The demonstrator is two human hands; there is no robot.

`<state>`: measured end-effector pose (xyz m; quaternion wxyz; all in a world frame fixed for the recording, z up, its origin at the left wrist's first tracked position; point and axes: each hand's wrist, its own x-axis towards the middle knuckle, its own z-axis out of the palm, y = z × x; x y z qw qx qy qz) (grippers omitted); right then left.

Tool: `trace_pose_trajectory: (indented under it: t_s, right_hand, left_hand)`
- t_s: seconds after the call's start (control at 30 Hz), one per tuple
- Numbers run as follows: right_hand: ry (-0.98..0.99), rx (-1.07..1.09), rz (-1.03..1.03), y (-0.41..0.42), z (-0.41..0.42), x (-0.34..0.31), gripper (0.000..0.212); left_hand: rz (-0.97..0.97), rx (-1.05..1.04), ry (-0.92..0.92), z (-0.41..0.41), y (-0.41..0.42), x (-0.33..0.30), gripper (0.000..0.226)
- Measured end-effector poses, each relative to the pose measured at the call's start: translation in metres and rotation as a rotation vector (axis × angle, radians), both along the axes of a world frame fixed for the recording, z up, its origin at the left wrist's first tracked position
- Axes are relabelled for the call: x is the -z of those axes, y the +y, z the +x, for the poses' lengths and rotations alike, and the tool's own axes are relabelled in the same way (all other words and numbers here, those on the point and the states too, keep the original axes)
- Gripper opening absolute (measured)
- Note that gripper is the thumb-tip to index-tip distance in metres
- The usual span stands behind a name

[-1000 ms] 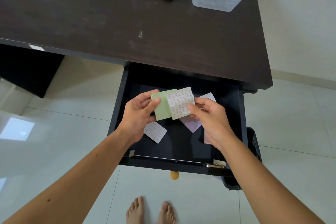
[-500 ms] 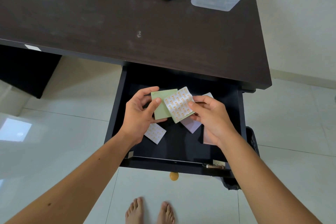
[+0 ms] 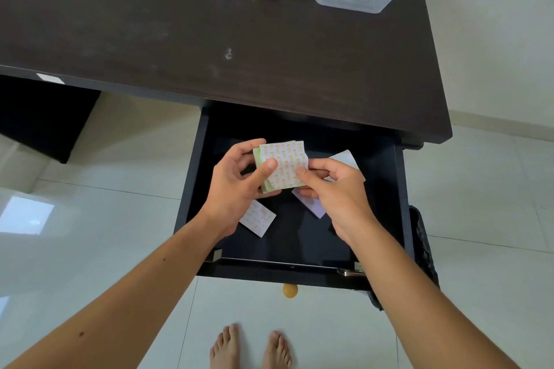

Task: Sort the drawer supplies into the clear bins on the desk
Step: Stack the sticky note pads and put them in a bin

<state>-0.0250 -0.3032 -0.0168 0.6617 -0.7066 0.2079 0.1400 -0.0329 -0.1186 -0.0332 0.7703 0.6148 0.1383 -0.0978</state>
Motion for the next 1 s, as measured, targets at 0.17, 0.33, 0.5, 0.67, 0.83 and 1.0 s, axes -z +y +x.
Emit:
trace_pose_trajectory:
  t_s: [0.17, 0.33, 0.5, 0.67, 0.83, 1.0]
  right_hand:
    - [-0.027, 0.018, 0.001, 0.002, -0.003, 0.006, 0.023]
    - [-0.121, -0.051, -0.174, -0.009, -0.006, 0.004, 0.021]
    - [-0.224, -0.016, -0.73, -0.043, 0.002, 0.021, 0.023]
    - [-0.14, -0.123, -0.959, -0.052, 0.009, 0.035, 0.044]
    - [-0.114, -0.172, -1.054, -0.052, 0.014, 0.04, 0.062]
    - [-0.001, -0.226, -1.008, -0.051, 0.022, 0.038, 0.081]
  left_hand:
    - [0.011, 0.042, -0.004, -0.001, 0.002, 0.006, 0.048]
    - [0.012, 0.043, 0.007, -0.003, 0.003, 0.009, 0.043]
    - [0.007, 0.032, 0.017, -0.001, 0.006, 0.01, 0.041]
    - [0.019, 0.025, 0.021, 0.0, 0.011, 0.011, 0.042]
    - [0.017, 0.046, 0.024, 0.002, 0.019, 0.011, 0.041]
    - [0.001, 0.072, 0.035, 0.003, 0.024, 0.012, 0.043]
